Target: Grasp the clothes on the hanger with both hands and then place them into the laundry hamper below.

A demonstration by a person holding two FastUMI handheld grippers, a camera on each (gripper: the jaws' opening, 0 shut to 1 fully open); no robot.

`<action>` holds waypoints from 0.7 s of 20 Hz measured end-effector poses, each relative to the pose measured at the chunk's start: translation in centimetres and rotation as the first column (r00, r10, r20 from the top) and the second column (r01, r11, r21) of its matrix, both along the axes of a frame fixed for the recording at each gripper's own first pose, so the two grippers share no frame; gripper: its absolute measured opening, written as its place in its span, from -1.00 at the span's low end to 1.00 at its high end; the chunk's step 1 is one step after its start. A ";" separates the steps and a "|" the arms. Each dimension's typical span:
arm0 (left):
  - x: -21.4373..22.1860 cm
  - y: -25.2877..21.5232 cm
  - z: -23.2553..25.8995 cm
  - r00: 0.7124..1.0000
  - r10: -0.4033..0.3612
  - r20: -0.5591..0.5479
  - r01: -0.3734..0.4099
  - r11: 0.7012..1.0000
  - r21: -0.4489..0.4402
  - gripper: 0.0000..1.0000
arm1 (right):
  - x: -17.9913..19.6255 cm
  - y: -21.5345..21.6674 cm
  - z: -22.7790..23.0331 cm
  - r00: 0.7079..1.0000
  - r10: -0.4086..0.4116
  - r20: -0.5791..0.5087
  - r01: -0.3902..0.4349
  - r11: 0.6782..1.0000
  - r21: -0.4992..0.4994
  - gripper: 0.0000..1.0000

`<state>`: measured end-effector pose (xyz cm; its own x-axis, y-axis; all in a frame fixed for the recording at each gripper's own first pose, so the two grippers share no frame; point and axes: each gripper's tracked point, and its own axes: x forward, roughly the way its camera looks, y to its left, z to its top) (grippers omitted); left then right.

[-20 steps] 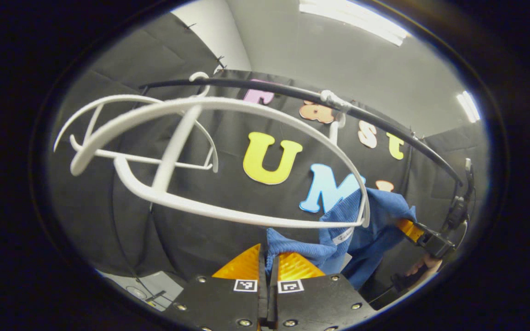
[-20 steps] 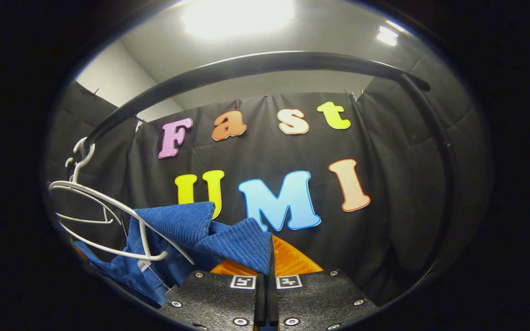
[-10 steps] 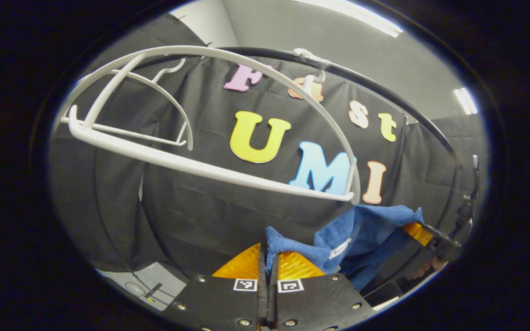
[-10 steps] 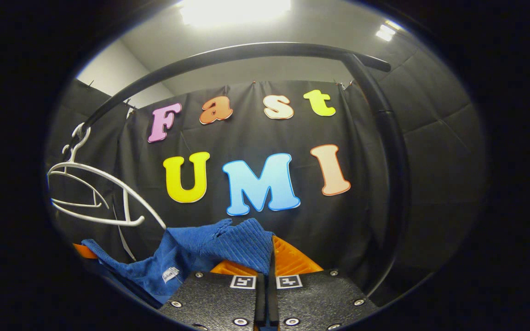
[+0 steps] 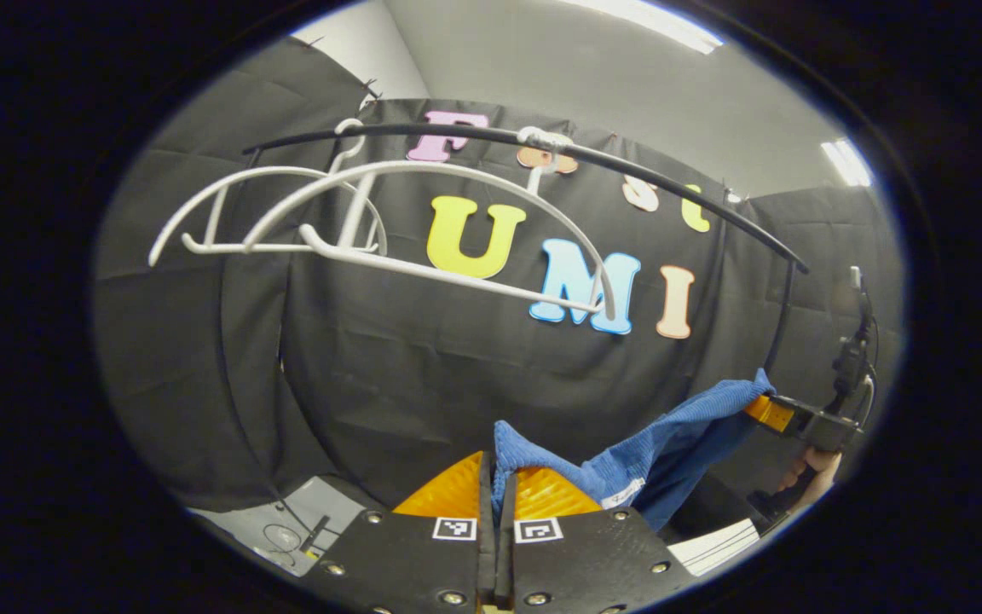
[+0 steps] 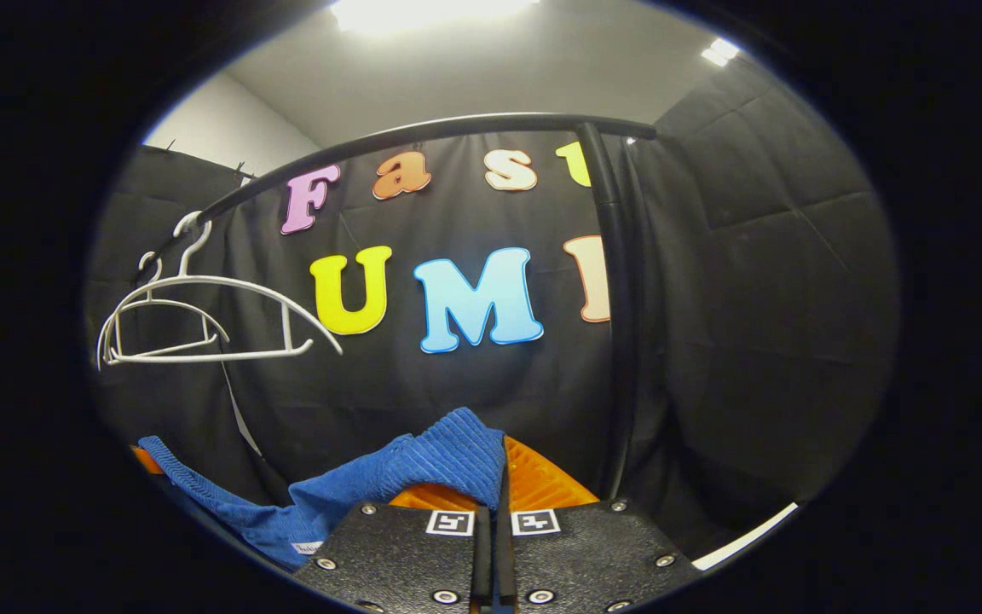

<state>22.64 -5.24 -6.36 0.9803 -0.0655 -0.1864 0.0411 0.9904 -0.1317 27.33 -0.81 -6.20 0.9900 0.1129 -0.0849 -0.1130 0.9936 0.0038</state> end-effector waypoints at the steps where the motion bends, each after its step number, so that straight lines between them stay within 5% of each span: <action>1: -1.6 0.5 0.6 1.000 -0.006 0.006 0.006 1.000 -0.005 -0.98 | -1.6 0.2 0.1 1.000 -0.001 -0.008 0.001 1.000 -0.007 -0.99; 14: -15.7 3.2 5.2 0.974 -0.217 0.072 0.216 0.976 0.017 -0.98 | -21.5 3.8 0.8 0.997 -0.059 -0.051 0.059 0.998 0.008 -0.96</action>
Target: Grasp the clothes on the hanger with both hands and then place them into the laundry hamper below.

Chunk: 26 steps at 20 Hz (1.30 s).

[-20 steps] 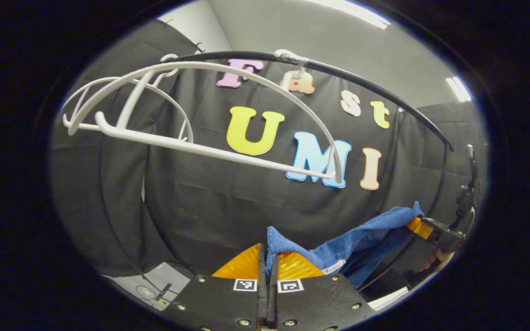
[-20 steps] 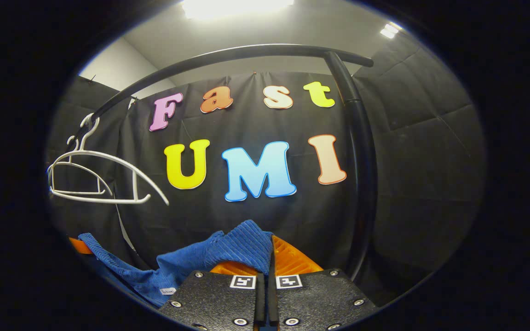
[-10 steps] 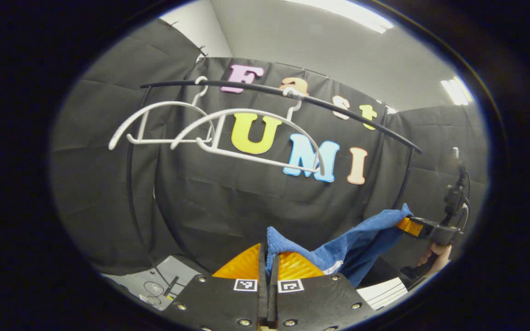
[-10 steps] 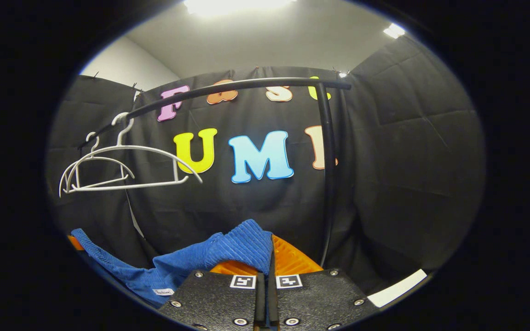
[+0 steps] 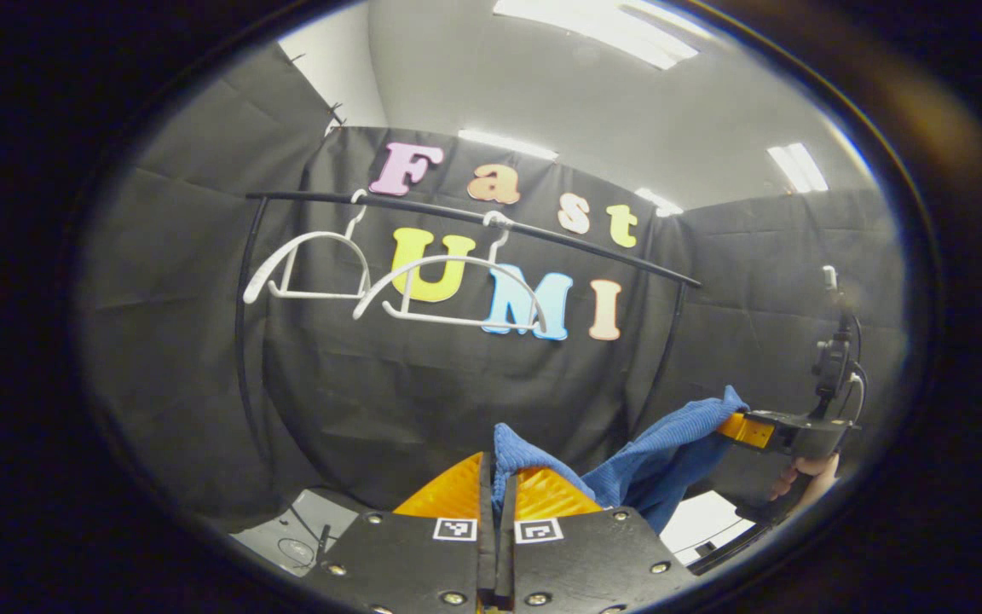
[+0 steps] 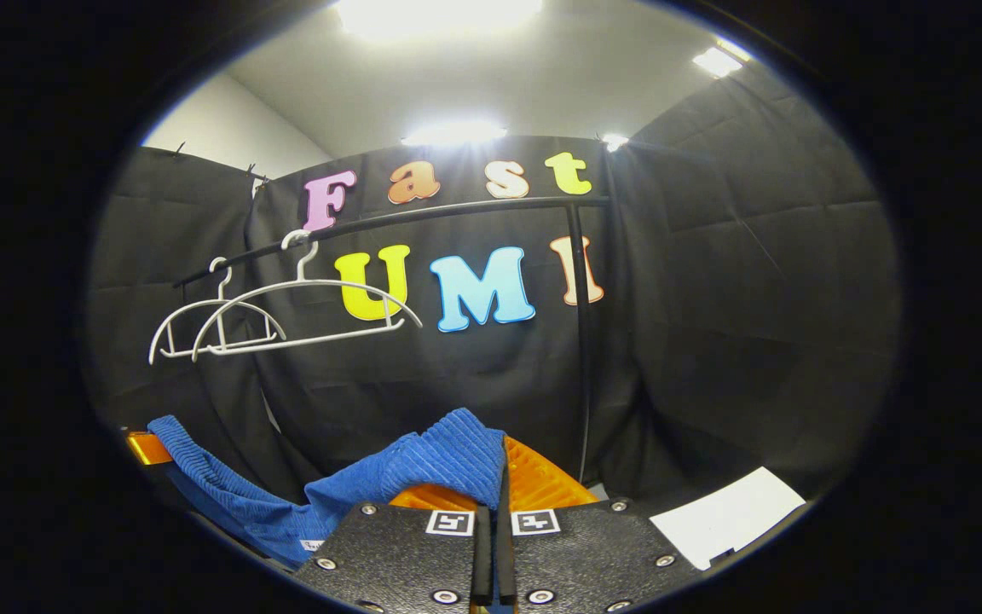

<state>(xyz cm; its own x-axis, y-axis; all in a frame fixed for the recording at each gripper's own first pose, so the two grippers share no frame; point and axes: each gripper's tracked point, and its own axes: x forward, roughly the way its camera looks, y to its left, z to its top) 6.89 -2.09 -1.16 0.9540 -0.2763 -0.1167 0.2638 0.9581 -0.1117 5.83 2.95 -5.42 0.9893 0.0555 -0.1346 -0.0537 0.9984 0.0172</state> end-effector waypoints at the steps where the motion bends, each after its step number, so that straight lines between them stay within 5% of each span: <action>1: -0.3 0.3 -0.5 1.000 0.000 -0.004 0.000 1.000 0.013 -0.91 | -0.5 0.1 -0.5 1.000 -0.001 -0.010 0.001 1.000 0.000 -0.96; 5: -1.0 1.5 -4.6 0.998 0.022 -0.057 -0.019 0.998 0.067 -0.98 | -1.5 1.1 -4.6 0.994 0.008 -0.107 -0.007 1.000 0.008 -0.96; 10: -1.7 2.6 -10.6 0.982 0.081 -0.170 -0.078 0.997 0.027 -0.98 | -2.0 1.6 -10.9 0.962 0.029 -0.273 -0.034 0.999 -0.014 -0.95; 19: -0.4 5.4 -25.0 0.909 0.176 -0.378 -0.137 0.982 0.127 -0.97 | -3.1 3.3 -24.2 0.845 0.040 -0.534 -0.070 0.997 -0.037 -0.95; 26: 0.5 5.5 -36.3 0.842 0.207 -0.499 -0.121 0.972 0.199 -0.97 | -2.3 3.5 -30.5 0.794 0.001 -0.608 -0.047 0.997 -0.059 -0.94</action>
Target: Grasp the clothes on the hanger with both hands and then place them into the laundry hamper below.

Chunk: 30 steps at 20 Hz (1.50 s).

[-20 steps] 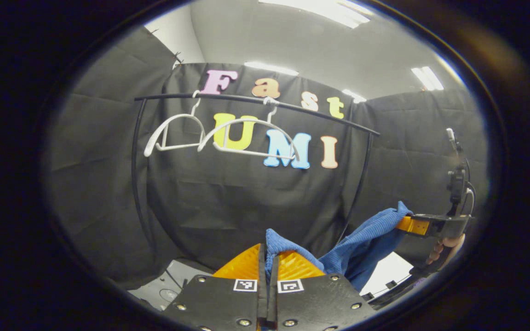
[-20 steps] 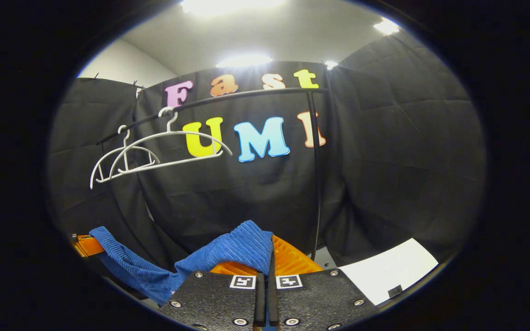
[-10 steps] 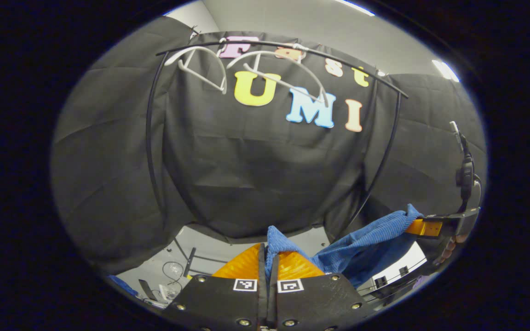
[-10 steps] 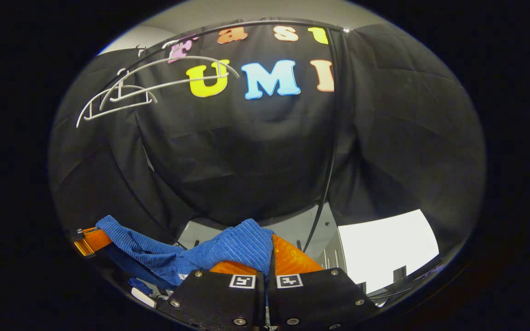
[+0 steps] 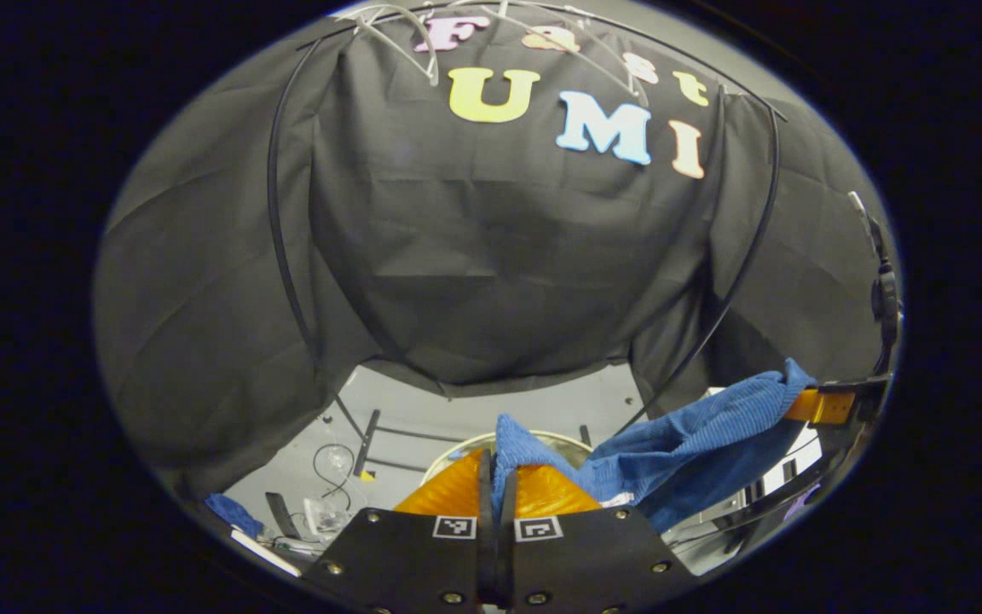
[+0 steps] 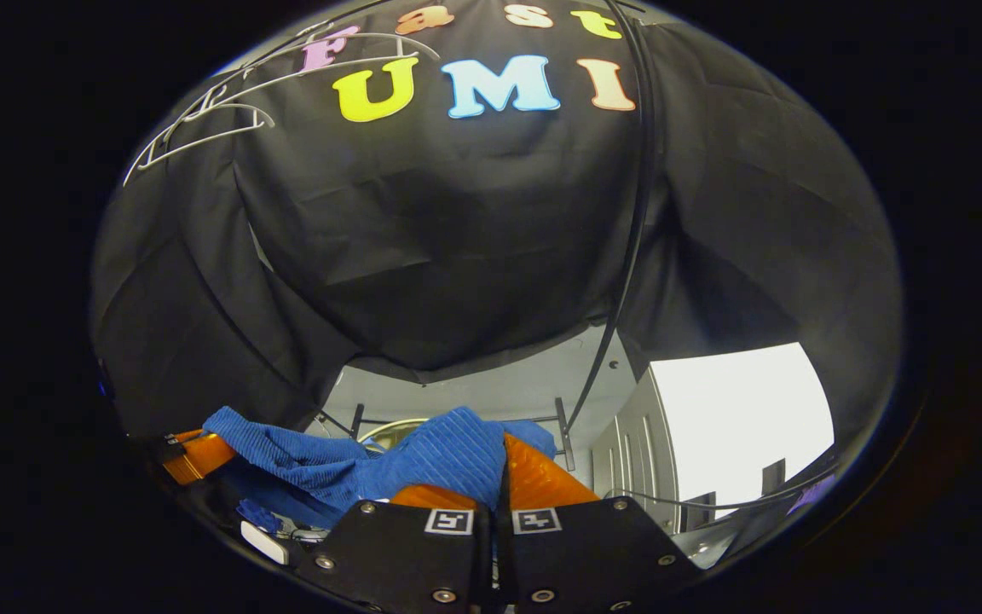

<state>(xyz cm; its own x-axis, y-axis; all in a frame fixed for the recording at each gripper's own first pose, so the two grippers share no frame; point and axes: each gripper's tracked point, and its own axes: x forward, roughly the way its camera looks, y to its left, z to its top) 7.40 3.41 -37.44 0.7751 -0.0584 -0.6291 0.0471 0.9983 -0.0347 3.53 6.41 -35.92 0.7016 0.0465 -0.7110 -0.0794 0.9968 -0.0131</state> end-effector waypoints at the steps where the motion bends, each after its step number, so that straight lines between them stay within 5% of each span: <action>1: 0.2 0.1 -0.9 1.000 0.008 -0.018 -0.008 1.000 -0.007 -0.97 | 0.1 -0.1 -0.9 1.000 -0.005 -0.015 0.005 1.000 -0.012 -0.94; 12: 0.2 2.2 -4.3 0.989 0.089 -0.122 -0.100 0.991 -0.088 -0.96 | -0.9 0.4 -2.5 0.998 -0.005 -0.057 0.005 1.000 0.001 -0.89; 28: -0.9 0.7 -2.8 0.989 0.067 -0.133 -0.081 0.992 -0.102 -0.89 | -1.2 0.1 -2.1 0.998 0.006 -0.067 -0.004 1.000 0.026 -0.78; 29: -1.0 1.0 -2.3 0.990 0.069 -0.121 -0.080 0.993 -0.088 -0.84 | -1.3 0.1 -1.9 0.998 0.019 -0.056 -0.017 0.999 0.032 -0.63; 30: -1.1 1.1 -1.5 0.992 0.064 -0.106 -0.073 0.994 -0.083 -0.74 | -1.6 0.6 -2.0 0.998 0.040 -0.051 -0.038 0.998 0.043 -0.24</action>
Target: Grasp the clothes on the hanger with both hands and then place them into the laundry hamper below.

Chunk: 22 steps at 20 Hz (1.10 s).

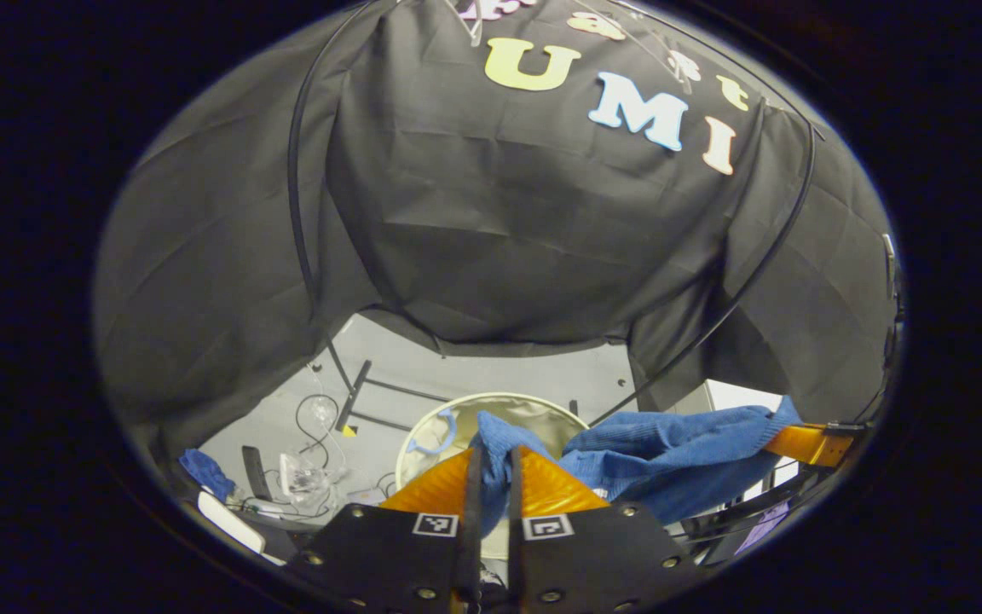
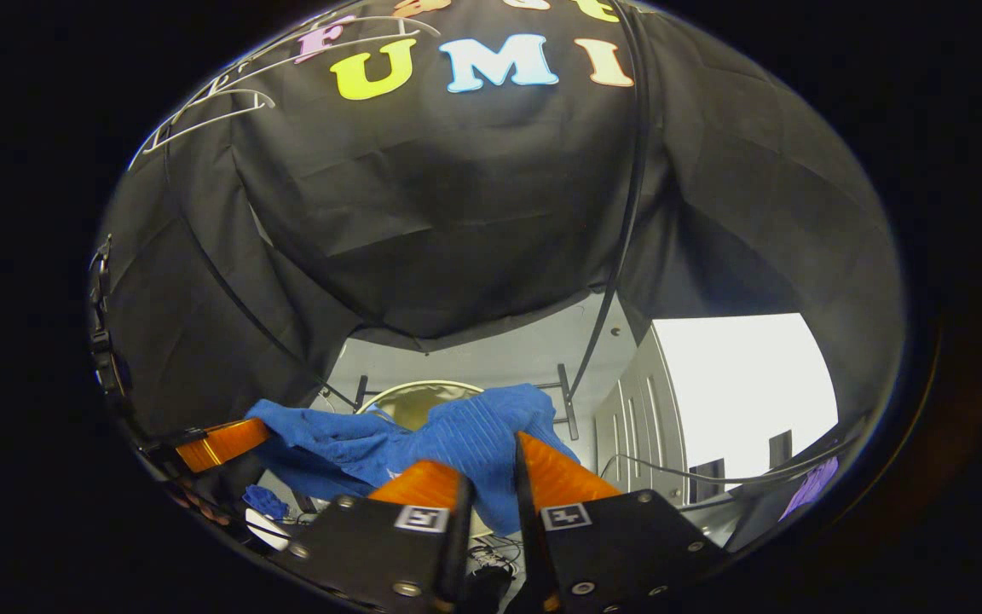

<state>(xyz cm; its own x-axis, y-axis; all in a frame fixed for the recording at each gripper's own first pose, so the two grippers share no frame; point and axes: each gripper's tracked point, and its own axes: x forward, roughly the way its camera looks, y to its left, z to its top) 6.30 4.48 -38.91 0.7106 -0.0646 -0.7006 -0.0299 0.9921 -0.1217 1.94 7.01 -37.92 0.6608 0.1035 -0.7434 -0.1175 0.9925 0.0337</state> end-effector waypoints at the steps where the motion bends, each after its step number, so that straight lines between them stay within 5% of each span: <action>1: 0.1 -0.3 1.1 1.000 -0.010 0.017 0.010 1.000 0.001 -0.64 | -1.1 0.4 0.2 1.000 0.018 0.007 -0.018 1.000 0.009 0.15; 3: -0.1 0.0 2.5 0.999 -0.024 0.048 0.023 0.999 0.035 0.45 | -1.2 0.5 1.4 0.999 0.029 0.040 -0.030 0.999 0.021 0.92; 4: 0.5 0.5 3.2 0.997 -0.027 0.067 0.022 0.997 0.070 1.00 | -1.0 0.3 2.0 0.998 0.033 0.055 -0.035 0.999 0.024 0.95; 7: 0.7 1.1 7.5 0.991 -0.042 0.131 0.023 0.989 0.145 1.00 | -0.1 -0.2 5.3 0.992 0.028 0.122 -0.033 0.999 0.034 0.92; 10: 0.9 0.2 13.9 0.974 -0.028 0.225 0.004 0.994 0.110 1.00 | 1.2 -1.5 10.3 0.974 0.007 0.227 -0.015 0.999 0.034 0.92; 12: 0.7 0.2 18.7 0.955 -0.015 0.296 -0.005 0.998 0.067 0.82 | 1.7 -2.1 14.0 0.953 0.002 0.303 -0.011 1.000 0.029 0.92; 13: 0.5 0.2 21.2 0.944 -0.011 0.329 -0.008 0.998 0.056 1.00 | 1.9 -2.4 15.8 0.939 0.000 0.343 -0.009 1.000 0.025 0.92; 22: 0.1 -1.7 38.8 0.806 -0.067 0.588 0.018 0.996 0.090 1.00 | 1.8 -3.1 29.7 0.801 -0.032 0.598 -0.007 0.998 0.063 0.92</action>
